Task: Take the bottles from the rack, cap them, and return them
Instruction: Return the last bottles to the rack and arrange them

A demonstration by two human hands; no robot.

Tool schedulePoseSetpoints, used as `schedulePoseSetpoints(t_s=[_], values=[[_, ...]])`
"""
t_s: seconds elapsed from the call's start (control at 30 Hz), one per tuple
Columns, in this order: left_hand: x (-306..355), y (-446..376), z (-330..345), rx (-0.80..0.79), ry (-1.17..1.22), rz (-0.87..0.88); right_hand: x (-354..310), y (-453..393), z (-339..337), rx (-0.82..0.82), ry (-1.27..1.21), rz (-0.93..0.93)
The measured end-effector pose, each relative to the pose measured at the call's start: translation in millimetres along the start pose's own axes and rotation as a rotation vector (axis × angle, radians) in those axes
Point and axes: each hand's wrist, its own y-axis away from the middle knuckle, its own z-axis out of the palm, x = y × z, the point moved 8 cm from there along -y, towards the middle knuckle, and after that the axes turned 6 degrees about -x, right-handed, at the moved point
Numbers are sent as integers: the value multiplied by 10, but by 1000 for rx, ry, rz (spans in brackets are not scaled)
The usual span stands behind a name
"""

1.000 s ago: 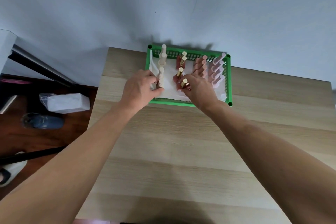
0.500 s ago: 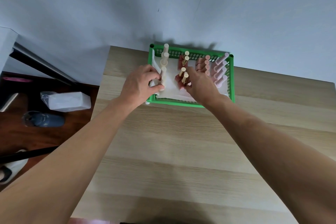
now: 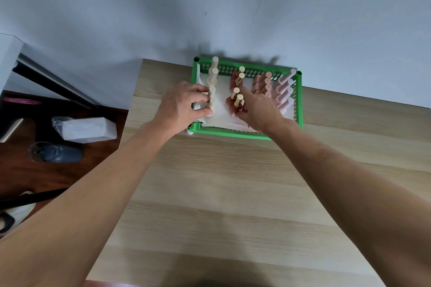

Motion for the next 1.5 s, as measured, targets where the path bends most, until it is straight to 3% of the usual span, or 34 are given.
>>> schedulePoseSetpoints(t_s=[0.83,1.5], values=[[44,-119,-20,48,54,33,18,18,-58,97,-51,114],[57,-153,-49,98,-68,69,19,-86,-10,110,-27,161]])
